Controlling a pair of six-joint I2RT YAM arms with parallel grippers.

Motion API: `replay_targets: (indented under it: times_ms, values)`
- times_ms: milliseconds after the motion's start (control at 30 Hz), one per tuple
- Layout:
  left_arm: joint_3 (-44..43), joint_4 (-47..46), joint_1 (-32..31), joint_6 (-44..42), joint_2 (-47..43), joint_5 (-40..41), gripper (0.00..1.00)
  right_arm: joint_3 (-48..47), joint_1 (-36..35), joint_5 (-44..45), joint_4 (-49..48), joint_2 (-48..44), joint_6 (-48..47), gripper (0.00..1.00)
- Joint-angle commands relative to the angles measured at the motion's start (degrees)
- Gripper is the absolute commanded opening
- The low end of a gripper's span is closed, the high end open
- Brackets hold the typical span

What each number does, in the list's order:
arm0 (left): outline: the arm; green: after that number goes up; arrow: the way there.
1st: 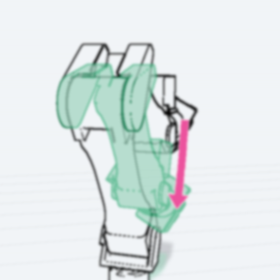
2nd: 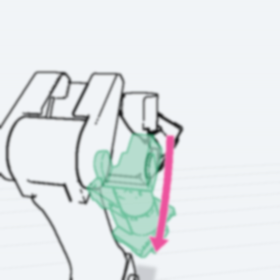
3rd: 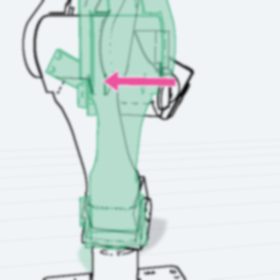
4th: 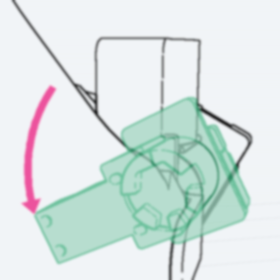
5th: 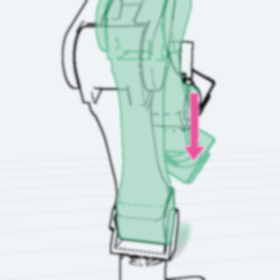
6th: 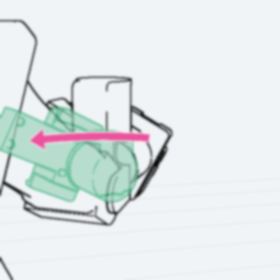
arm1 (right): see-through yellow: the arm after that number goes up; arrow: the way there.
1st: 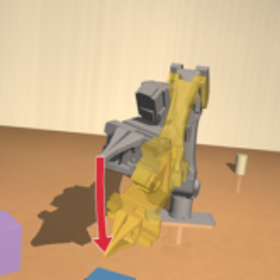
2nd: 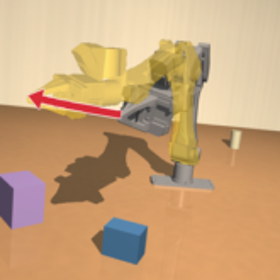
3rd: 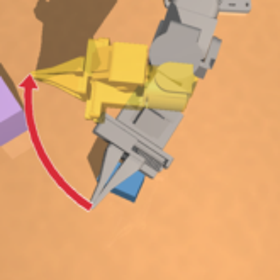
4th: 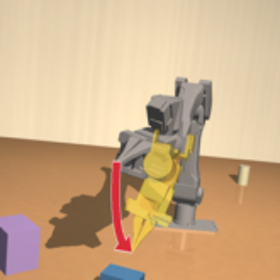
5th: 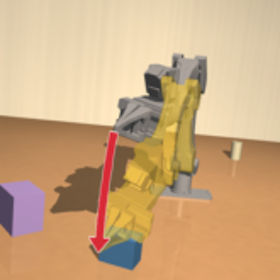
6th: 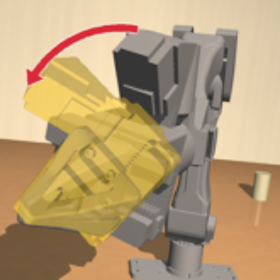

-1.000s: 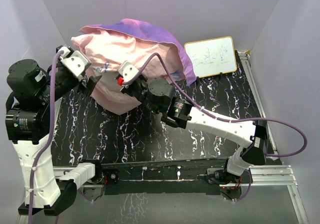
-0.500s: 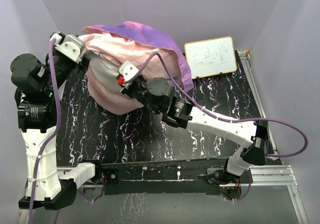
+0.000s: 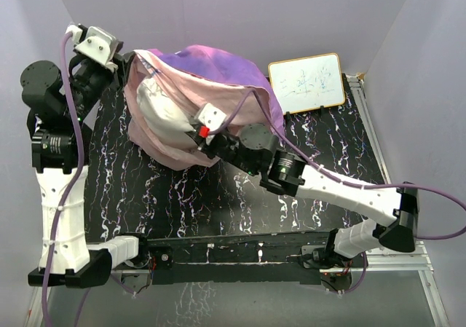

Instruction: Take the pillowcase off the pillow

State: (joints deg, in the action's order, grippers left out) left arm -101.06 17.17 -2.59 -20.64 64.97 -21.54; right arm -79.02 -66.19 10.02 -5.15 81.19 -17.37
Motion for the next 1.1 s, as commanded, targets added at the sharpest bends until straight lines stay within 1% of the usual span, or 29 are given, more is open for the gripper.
replay_targets:
  times_ms: [0, 67, 200, 300, 367, 400, 433, 500, 567, 633, 733, 800, 867, 900, 967, 1033, 1067]
  values:
    - [-4.4, 2.0, 0.4, 7.5, 2.9, -4.3, 0.29, 4.5, 0.1, -8.2, 1.6, -7.1, 5.9, 0.08]
    - [-3.7, 3.3, 0.4, 10.9, 4.4, -6.9, 0.21, 7.2, -0.1, -11.2, 1.8, -9.6, 8.3, 0.08]
    - [-1.3, 5.0, 0.4, 17.8, 7.0, -13.6, 0.12, 10.7, -1.2, -16.2, 0.8, -13.9, 12.0, 0.08]
    - [1.6, 3.6, 0.3, 23.6, 8.5, -18.3, 0.10, 9.7, -1.4, -20.6, 0.3, -15.8, 16.6, 0.08]
    - [2.3, 4.2, -0.1, 25.1, 9.8, -21.8, 0.11, 7.7, -1.4, -22.0, 0.1, -15.9, 18.8, 0.08]
    - [1.5, 5.4, -0.3, 24.9, 10.5, -23.3, 0.15, 6.8, -1.4, -21.5, 0.0, -16.0, 19.5, 0.08]
    - [0.3, 6.7, -0.4, 24.0, 11.1, -24.5, 0.21, 6.0, -1.4, -19.8, 0.0, -16.2, 19.9, 0.08]
    - [-3.0, 10.3, -0.4, 20.2, 11.3, -26.1, 0.38, 4.2, -1.3, -15.2, 0.9, -16.6, 19.2, 0.08]
    - [-6.3, 13.5, -0.4, 15.2, 9.9, -26.5, 0.58, 2.2, -1.1, -11.1, 2.4, -16.8, 15.3, 0.08]
    - [-8.8, 16.4, -0.4, 10.9, 8.3, -25.9, 0.68, 0.0, 0.4, -10.0, 4.9, -16.7, 13.5, 0.08]
    - [-13.3, 17.5, -0.4, 6.8, 6.8, -21.5, 0.74, -3.6, 5.9, -13.4, 9.8, -15.8, 14.3, 0.08]
    - [-15.9, 15.1, -0.3, 6.6, 6.1, -16.3, 0.76, -5.2, 11.3, -17.9, 12.9, -15.0, 15.6, 0.08]
    - [-18.3, 12.8, -0.3, 7.2, 5.7, -13.4, 0.80, -7.0, 14.8, -23.4, 16.5, -13.5, 16.6, 0.08]
    - [-20.1, 12.6, -0.3, 7.8, 5.8, -14.5, 0.82, -8.0, 15.9, -25.3, 18.2, -12.5, 17.1, 0.08]
    - [-22.8, 14.7, -0.4, 9.6, 6.7, -21.2, 0.84, -10.3, 17.6, -29.9, 21.3, -10.0, 17.4, 0.08]
    - [-23.1, 16.6, -0.4, 12.5, 7.4, -29.5, 0.84, -11.5, 18.3, -33.6, 23.4, -8.3, 17.5, 0.08]
    - [-22.3, 16.9, -0.3, 13.9, 7.5, -32.1, 0.83, -12.0, 18.5, -35.2, 24.1, -7.5, 17.5, 0.08]
